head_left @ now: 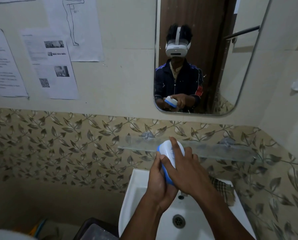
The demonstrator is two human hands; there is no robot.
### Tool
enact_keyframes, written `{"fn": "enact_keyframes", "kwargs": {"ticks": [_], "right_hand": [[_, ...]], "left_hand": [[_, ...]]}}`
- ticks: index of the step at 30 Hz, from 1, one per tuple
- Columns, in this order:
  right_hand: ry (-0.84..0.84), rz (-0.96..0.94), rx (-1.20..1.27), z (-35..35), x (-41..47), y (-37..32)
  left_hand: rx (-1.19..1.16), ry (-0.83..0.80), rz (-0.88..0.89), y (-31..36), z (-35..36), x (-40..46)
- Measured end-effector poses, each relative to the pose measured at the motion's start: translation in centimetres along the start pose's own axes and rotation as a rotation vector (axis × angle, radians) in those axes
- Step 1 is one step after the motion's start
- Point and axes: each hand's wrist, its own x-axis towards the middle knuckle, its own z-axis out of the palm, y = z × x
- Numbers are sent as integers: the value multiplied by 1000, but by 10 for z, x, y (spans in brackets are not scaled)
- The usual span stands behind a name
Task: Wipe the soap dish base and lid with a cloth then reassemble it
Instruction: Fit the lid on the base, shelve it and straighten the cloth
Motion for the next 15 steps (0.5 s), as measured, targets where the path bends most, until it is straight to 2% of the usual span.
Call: {"fn": "enact_keyframes", "kwargs": {"ticks": [7, 11, 15], "right_hand": [[-66, -32, 147, -14, 1, 11], [-87, -46, 121, -26, 0, 21], [-147, -136, 117, -33, 2, 30]], "left_hand": [[40, 11, -19, 5, 6, -2], [308, 110, 47, 12, 5, -1], [569, 168, 104, 18, 1, -2]]}}
